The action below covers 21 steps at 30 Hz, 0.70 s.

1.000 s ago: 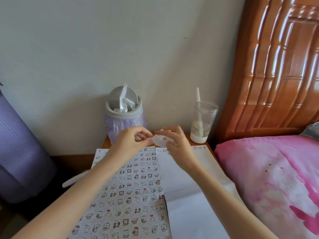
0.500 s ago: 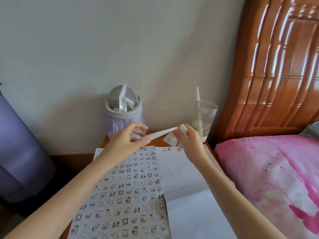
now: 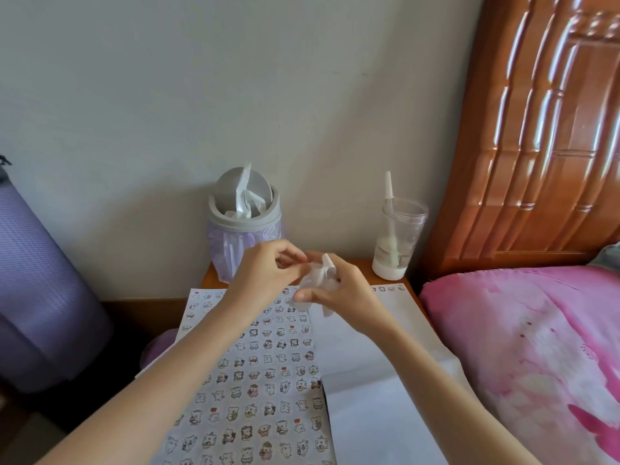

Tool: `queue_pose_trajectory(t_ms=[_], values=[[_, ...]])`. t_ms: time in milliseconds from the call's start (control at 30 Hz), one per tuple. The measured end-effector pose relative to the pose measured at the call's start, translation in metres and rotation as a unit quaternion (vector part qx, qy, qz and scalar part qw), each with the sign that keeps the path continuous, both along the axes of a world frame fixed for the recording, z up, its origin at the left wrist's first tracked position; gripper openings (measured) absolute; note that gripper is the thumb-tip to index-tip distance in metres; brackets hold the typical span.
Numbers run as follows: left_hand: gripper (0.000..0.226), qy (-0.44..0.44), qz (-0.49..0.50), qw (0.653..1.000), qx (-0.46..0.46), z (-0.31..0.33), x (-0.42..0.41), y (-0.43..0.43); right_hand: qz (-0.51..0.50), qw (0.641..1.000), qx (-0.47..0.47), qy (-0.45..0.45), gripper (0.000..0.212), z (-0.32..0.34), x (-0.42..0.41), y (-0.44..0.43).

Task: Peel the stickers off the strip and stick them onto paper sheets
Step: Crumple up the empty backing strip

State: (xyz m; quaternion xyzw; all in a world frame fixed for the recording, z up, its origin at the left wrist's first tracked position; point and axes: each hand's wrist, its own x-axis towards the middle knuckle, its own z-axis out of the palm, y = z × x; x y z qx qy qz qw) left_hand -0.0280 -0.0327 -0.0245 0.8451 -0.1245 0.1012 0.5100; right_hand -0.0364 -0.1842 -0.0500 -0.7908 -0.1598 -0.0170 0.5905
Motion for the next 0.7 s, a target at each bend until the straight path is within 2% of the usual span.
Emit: queue_pose_trajectory(t_ms=[67, 100, 167, 267, 433, 500, 567, 700], values=[[0.019, 0.019, 0.011, 1.000, -0.010, -0.003, 0.001, 0.001, 0.000, 0.999, 0.042, -0.019, 0.051, -0.002, -0.001, -0.001], [0.020, 0.027, 0.007, 0.999, -0.019, -0.004, 0.001, 0.002, -0.002, 0.997, 0.072, -0.026, 0.046, -0.003, -0.001, -0.001], [0.019, 0.027, -0.005, 0.999, -0.030, -0.006, 0.000, 0.000, -0.017, 0.993, 0.112, -0.040, 0.027, -0.004, 0.000, 0.001], [0.021, 0.038, -0.014, 0.999, -0.028, -0.007, -0.002, 0.001, -0.048, 0.994, 0.071, -0.064, 0.004, -0.005, 0.003, 0.002], [0.025, 0.102, -0.071, 0.992, 0.033, -0.001, -0.009, 0.023, -0.129, 0.989, 0.043, -0.051, 0.015, -0.005, 0.010, -0.016], [0.021, 0.097, -0.072, 0.990, 0.068, 0.001, -0.012, 0.034, -0.157, 0.986, -0.020, -0.059, 0.020, -0.006, 0.013, -0.023], [0.017, 0.090, -0.060, 0.993, 0.055, 0.001, -0.013, 0.041, -0.184, 0.976, -0.085, -0.075, 0.021, -0.008, 0.015, -0.027], [0.009, 0.075, -0.037, 0.996, 0.012, -0.003, -0.014, 0.040, -0.195, 0.972, -0.093, -0.095, 0.025, -0.012, 0.013, -0.022]])
